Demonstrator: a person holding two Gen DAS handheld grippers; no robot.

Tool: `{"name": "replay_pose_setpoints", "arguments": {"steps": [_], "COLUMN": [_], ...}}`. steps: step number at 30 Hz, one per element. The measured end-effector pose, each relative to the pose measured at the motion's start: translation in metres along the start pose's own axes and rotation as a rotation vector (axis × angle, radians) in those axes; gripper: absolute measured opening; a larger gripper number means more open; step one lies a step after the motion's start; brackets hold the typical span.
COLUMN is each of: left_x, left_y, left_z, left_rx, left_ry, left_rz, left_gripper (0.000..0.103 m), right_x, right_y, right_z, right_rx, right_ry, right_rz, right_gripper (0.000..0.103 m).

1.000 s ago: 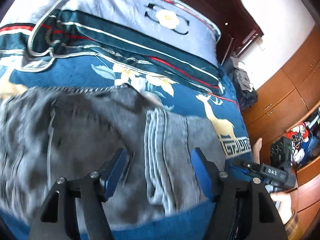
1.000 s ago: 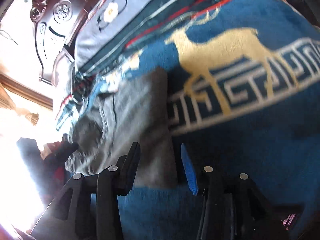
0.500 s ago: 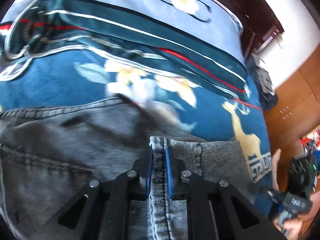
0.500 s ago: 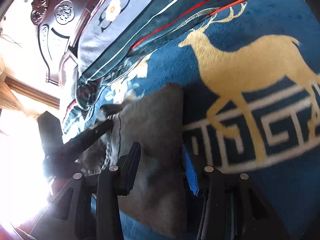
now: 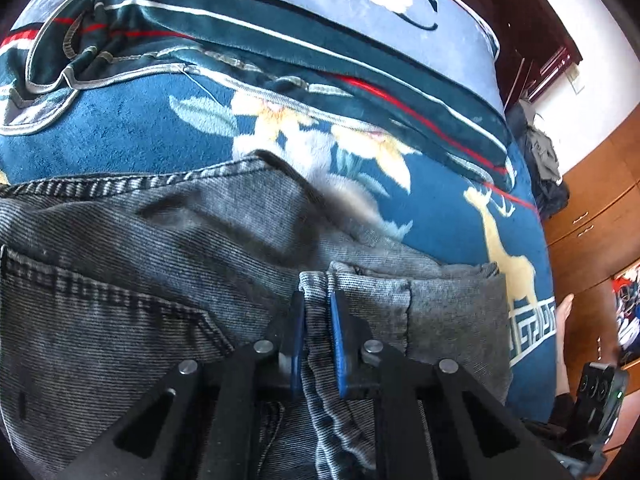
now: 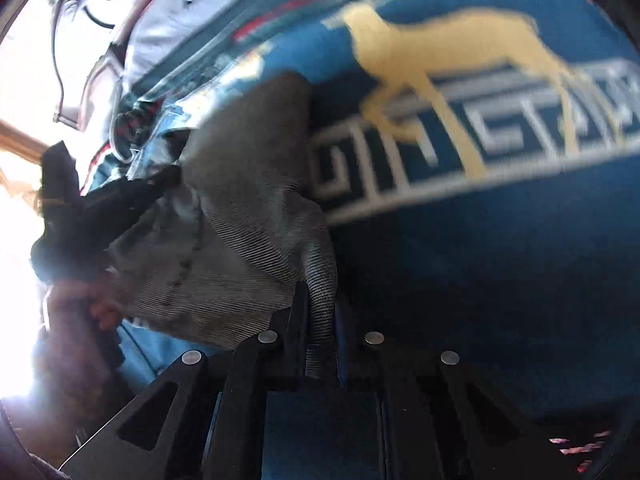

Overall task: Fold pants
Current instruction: 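Grasp the folded jeans edge with the left gripper and fold it over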

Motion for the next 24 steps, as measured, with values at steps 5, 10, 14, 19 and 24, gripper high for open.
{"name": "replay_pose_setpoints", "arguments": {"steps": [5,10,14,19,24], "left_x": [-0.039,-0.088,-0.082,-0.041,-0.050], "left_y": [0.004,0.018,0.042,0.032,0.017], "left_z": [0.002,0.023,0.051,0.079,0.072], "left_rx": [0.040,0.102,0.153,0.127,0.055], "left_ry": [0.050,0.116,0.033,-0.116,-0.094], "left_rz": [0.036,0.079,0.149,0.079,0.150], "left_gripper": [0.018,0.018,0.018,0.016,0.011], "right_x": [-0.020,-0.054,-0.042,-0.005,0.017], "right_y": [0.007,-0.014,-0.052,-0.070,-0.070], "right_z": [-0.005,-0.026,-0.038,-0.043,-0.045], "right_rx": [0.063,-0.004,-0.070,-0.107,-0.166], "right_ry": [0.018,0.157,0.152,0.091,-0.016], "right_rz": [-0.066,-0.043,-0.077,-0.067,0.064], "right_gripper": [0.029,0.029,0.029,0.029,0.026]}}
Point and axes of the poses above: each gripper's, at about its wrist camera, not at the fingertips, and x roughly the way its jaws point, y to its right, z to its underside, the point moved 3 cm from there along x, roughly the way its jaws point, and after that the axes turned 7 degrees about z, right-handed, at the moved point
